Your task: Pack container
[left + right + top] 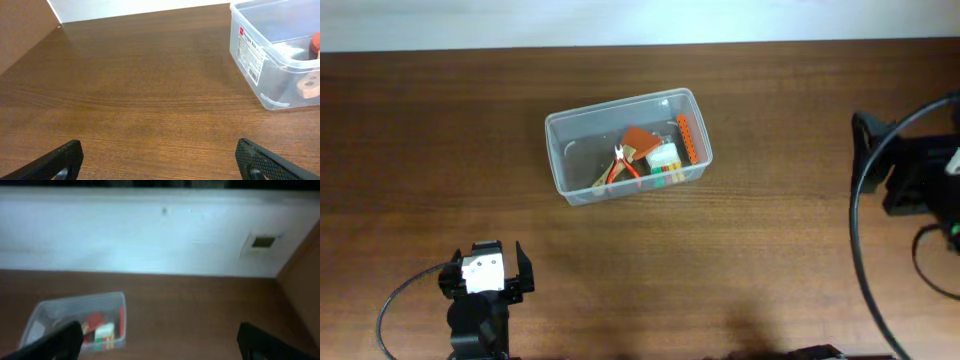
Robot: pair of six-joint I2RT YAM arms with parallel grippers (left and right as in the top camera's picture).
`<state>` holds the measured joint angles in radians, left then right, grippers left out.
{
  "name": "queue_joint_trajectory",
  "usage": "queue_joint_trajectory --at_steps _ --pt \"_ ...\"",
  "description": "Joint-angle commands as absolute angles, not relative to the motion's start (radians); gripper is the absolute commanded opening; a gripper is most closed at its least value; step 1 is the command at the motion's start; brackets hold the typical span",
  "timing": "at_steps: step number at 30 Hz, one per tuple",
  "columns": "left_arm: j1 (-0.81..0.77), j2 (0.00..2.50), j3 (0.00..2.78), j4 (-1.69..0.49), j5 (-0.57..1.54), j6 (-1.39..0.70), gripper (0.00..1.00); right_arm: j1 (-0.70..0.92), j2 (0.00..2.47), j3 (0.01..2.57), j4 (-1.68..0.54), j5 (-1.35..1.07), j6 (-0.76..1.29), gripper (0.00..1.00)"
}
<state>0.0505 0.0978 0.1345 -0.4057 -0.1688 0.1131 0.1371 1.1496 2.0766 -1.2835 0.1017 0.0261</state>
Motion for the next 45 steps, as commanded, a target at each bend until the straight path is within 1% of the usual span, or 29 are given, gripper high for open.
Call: queue_joint_trajectory --at_steps 1,6,11,21,28,34,45 --pt "0.046 0.086 0.122 -0.404 -0.162 0.130 0.99 0.099 0.961 1.708 -1.116 0.104 0.035 0.99" --pt "0.046 0.086 0.122 -0.404 -0.162 0.130 0.99 0.063 0.727 1.284 -0.856 0.057 0.035 0.99" --pt "0.046 0.086 0.122 -0.404 -0.162 0.130 0.99 0.036 0.556 0.953 -0.643 0.051 0.035 0.99" --pt "0.046 0.086 0.122 -0.404 -0.162 0.130 0.99 0.019 0.330 0.516 -0.427 0.030 -0.011 0.99" --pt "0.046 0.086 0.122 -0.405 -0.162 0.130 0.99 0.019 0.188 0.329 -0.301 0.030 -0.010 0.99" --pt "0.046 0.086 0.122 -0.404 -0.162 0.130 0.99 0.018 0.104 0.252 -0.294 0.030 -0.010 0.99" --pt "0.046 0.086 0.122 -0.404 -0.162 0.130 0.99 0.018 0.029 0.143 -0.248 -0.007 -0.010 0.99"
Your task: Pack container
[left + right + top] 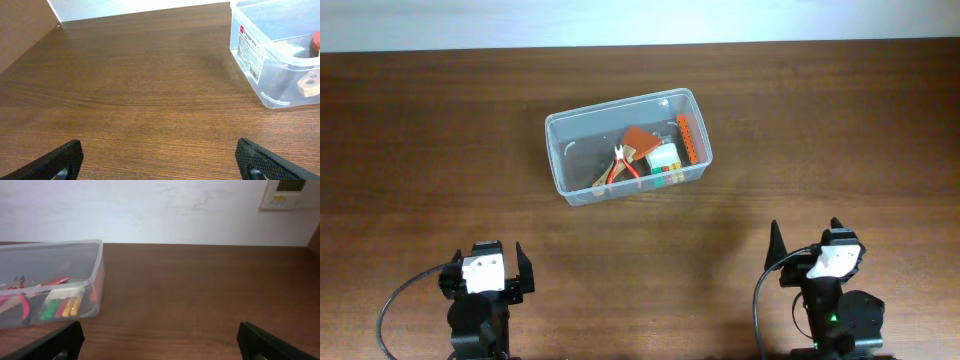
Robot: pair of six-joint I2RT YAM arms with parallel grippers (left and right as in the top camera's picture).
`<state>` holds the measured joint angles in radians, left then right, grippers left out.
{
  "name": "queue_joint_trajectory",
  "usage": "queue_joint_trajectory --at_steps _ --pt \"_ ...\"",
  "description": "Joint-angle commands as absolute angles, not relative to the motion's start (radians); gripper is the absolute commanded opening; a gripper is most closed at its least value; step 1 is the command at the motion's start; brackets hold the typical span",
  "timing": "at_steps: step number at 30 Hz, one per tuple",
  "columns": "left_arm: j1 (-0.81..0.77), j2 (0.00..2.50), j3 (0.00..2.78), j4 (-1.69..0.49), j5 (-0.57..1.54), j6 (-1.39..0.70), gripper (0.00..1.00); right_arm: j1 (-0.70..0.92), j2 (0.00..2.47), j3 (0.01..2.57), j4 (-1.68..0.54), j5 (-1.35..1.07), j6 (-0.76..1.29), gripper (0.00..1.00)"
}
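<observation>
A clear plastic container point(565, 150) stands on the brown table, its right half holding red-handled pliers point(623, 166), an orange strip point(689, 138), a brown piece and a white block with coloured markers. My left gripper point(486, 258) rests open near the front left, nothing between its fingers point(60, 160). My right gripper point(805, 238) rests open near the front right, also empty. The left wrist view catches the container's labelled corner point(252, 52); the right wrist view shows the container point(97, 275) at left.
The wooden table point(800, 120) runs to a white wall at the back. A wall panel point(282, 192) shows high in the right wrist view. Black cables loop beside both arm bases at the front edge.
My right arm has moved from the raised position at the far right edge down to the front right of the table, gripper still open. The left arm and the container's contents are unchanged.
</observation>
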<state>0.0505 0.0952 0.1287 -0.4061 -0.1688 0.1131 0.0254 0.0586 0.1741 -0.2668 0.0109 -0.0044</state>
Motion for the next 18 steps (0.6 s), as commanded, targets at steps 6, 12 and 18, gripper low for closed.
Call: queue_joint_trajectory --at_steps 6,12,18 --pt "0.046 0.086 0.122 -0.405 -0.162 0.130 0.99 0.019 0.003 0.101 -0.221 -0.008 -0.010 0.99" --pt "0.046 0.086 0.122 -0.404 -0.162 0.130 0.99 0.019 0.003 0.070 -0.206 -0.046 -0.010 0.99" --pt "0.046 0.086 0.122 -0.404 -0.162 0.130 0.99 0.018 0.003 0.058 -0.193 -0.060 -0.022 0.99"
